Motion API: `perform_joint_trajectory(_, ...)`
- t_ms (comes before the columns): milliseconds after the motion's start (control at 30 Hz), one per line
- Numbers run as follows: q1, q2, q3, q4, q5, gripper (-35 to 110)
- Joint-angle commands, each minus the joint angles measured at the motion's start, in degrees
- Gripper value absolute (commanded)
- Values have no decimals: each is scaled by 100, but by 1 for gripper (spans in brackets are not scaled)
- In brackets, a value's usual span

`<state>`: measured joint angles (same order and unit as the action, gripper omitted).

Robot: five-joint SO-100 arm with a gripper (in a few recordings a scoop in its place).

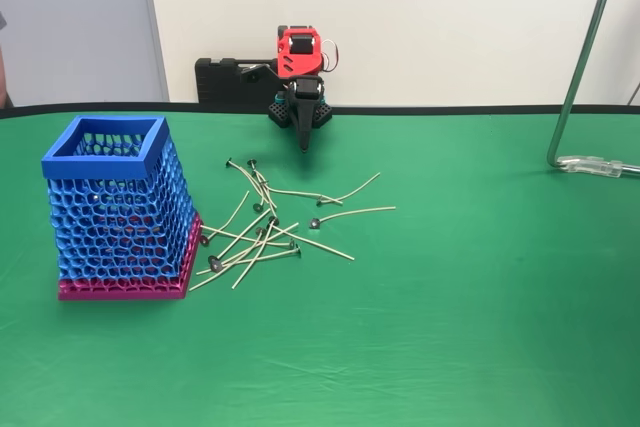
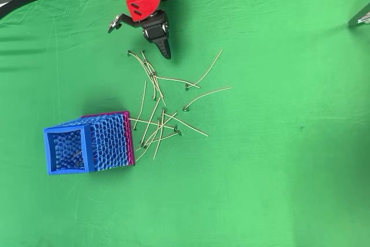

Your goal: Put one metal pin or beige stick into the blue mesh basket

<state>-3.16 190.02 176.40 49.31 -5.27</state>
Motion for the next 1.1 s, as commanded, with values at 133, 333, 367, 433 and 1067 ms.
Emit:
perform_joint_trajectory(133, -141, 44, 18, 62, -141, 1)
perform_joint_trajectory(333, -141, 44, 18, 62, -141, 1)
perform_joint_trajectory(367, -141, 44, 18, 62, -141, 1)
perform_joint_trajectory(433, -141, 44, 18, 62, -132, 1)
perform_joint_trajectory(1067, -158, -290, -545, 352, 229, 1)
